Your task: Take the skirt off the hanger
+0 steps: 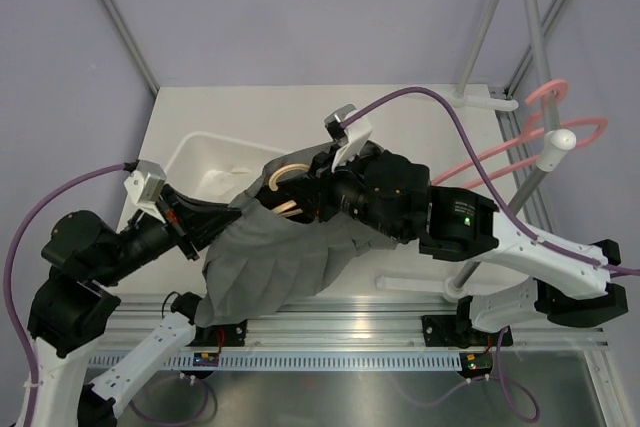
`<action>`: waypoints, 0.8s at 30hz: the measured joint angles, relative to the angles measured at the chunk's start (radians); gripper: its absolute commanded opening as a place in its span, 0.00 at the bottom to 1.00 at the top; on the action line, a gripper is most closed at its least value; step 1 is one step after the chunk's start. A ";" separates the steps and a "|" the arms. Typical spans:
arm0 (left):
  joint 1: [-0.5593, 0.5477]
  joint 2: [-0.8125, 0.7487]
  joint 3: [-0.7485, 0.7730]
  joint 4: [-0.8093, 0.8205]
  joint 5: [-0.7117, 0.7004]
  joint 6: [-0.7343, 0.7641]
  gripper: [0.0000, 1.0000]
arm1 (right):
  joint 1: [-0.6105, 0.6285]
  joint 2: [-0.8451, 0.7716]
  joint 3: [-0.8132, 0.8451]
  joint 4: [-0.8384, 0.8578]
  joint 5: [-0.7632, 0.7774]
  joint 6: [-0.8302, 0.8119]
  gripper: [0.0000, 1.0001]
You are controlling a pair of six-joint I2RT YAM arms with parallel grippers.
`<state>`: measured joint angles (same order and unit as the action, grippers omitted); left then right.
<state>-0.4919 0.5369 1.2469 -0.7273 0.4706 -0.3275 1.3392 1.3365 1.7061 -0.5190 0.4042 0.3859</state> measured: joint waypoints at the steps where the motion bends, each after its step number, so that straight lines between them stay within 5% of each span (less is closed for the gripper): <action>1: 0.000 -0.009 0.011 -0.019 -0.034 0.007 0.00 | 0.000 -0.015 -0.011 0.001 0.007 0.000 0.00; 11: -0.005 -0.087 0.177 -0.148 -0.199 0.056 0.00 | 0.014 -0.129 -0.119 0.084 0.078 0.048 0.00; 24: -0.006 -0.109 0.079 -0.175 -0.161 0.071 0.00 | 0.016 -0.266 -0.130 0.072 0.223 0.072 0.00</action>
<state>-0.4976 0.4282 1.3258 -0.9028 0.3096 -0.2562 1.3552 1.0710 1.5757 -0.4465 0.6270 0.4576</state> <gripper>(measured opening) 0.024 0.219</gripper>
